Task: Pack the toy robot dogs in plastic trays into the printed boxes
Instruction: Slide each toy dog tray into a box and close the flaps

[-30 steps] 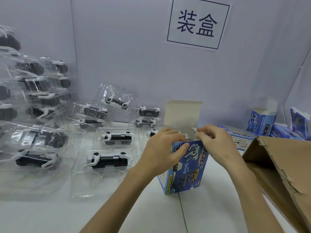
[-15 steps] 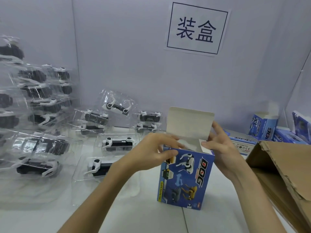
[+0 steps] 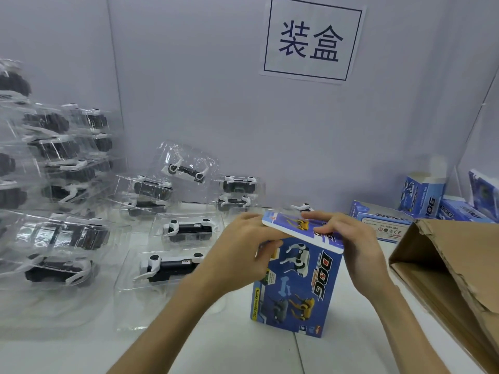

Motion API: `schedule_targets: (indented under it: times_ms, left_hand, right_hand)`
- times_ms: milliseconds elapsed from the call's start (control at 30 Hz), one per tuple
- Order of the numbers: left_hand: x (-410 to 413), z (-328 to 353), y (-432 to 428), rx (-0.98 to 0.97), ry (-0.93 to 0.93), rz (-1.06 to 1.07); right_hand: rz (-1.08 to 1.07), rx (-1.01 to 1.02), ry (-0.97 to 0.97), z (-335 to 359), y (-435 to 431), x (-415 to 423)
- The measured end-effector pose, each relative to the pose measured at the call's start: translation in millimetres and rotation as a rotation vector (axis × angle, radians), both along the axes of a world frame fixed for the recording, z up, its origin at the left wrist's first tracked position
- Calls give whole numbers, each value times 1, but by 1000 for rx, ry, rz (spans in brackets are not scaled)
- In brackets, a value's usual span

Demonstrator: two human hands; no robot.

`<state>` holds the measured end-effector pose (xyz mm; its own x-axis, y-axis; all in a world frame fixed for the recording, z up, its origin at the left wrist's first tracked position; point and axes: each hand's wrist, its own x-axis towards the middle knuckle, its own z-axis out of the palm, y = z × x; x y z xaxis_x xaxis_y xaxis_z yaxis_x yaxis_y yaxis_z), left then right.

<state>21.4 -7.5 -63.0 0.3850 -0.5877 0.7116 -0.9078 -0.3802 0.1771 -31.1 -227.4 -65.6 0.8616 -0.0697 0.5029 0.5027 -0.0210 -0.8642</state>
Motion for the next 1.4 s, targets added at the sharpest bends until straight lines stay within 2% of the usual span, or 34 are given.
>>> schedule_targets:
  times_ms: [67, 133, 233, 300, 400, 467, 567, 700, 1200, 1400]
  left_hand:
    - [-3, -16, -5, -75, -219, 84]
    - [-5, -30, -10, -197, -334, 114]
    - [-11, -44, -16, -382, -379, 145]
    - [-18, -51, -22, -466, -363, 191]
    - [-26, -51, -26, -509, -379, 329]
    - [-28, -49, -24, -493, -406, 361]
    - [-28, -44, -16, -440, -437, 350]
    - [-28, -41, -13, -416, -440, 338]
    - [-14, -38, -7, -383, -419, 282]
    - [-17, -43, -13, -435, -327, 217]
  right_hand:
    - [-78, -153, -51, 1, 6, -1]
    - [-124, -268, -95, 1, 7, -4]
    - [-96, -345, -63, 10, 5, -11]
    - [-137, -479, -42, 19, 6, -16]
    - [-254, -753, -72, 28, 13, -17]
    - [-246, -883, -71, 31, 17, -18]
    - [-150, -844, -2, 36, 17, -19]
    - [-152, -800, 35, 44, 17, -17]
    - [-257, -1043, -2, 47, 14, -11]
    - [-173, -1078, 97, 47, 14, -16]
